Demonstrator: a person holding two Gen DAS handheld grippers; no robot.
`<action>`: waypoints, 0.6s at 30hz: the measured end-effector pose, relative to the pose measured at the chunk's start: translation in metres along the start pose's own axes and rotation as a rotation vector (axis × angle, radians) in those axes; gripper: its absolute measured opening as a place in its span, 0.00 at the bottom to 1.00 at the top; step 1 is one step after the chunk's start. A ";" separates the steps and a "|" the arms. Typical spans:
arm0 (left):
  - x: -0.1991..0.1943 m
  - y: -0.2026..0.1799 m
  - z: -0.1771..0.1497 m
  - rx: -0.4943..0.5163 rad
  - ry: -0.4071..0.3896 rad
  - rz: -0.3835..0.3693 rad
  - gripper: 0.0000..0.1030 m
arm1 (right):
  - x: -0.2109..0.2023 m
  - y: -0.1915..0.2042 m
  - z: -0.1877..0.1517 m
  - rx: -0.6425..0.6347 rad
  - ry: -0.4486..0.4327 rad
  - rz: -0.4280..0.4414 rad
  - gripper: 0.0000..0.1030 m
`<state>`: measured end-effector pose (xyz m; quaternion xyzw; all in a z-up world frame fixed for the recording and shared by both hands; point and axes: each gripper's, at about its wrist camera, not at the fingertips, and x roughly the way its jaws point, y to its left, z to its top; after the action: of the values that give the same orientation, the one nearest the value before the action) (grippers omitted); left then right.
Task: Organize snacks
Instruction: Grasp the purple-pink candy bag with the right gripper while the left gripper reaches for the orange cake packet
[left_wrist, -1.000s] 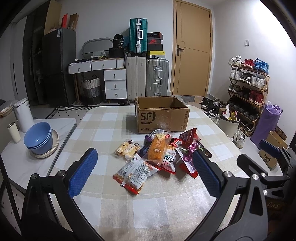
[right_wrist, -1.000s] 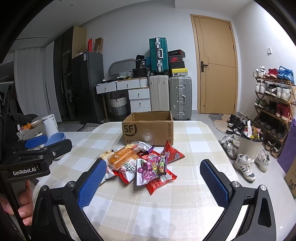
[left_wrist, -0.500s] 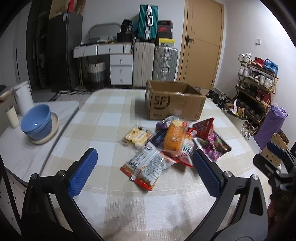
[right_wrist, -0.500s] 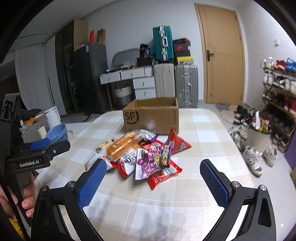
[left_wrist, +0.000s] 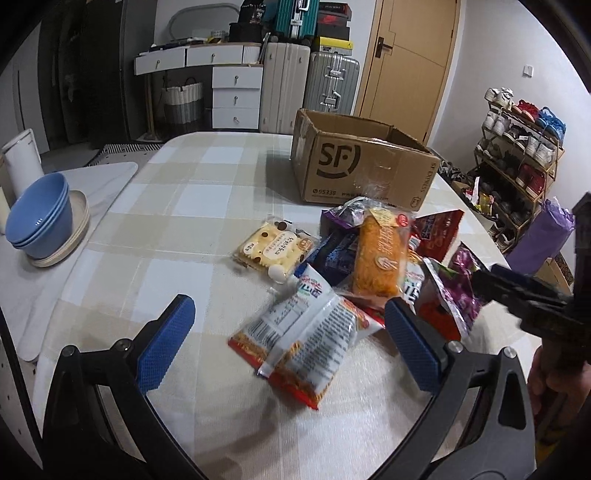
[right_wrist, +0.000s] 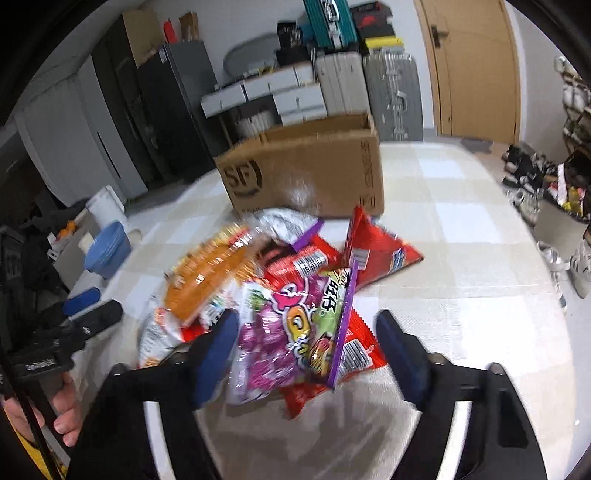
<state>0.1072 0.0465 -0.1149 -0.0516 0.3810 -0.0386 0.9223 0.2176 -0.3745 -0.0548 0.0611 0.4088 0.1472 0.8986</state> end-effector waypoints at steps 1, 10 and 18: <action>0.004 0.000 0.001 0.000 0.007 -0.001 0.99 | 0.007 -0.003 0.000 0.008 0.013 0.005 0.71; 0.025 -0.005 0.009 0.008 0.042 0.004 0.99 | 0.028 -0.005 -0.004 0.015 0.044 0.062 0.50; 0.022 -0.009 0.010 0.018 0.039 0.016 0.99 | 0.003 -0.008 -0.014 0.054 -0.035 0.119 0.45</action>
<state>0.1297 0.0363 -0.1220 -0.0396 0.3988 -0.0358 0.9155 0.2106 -0.3816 -0.0686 0.1119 0.3927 0.1883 0.8932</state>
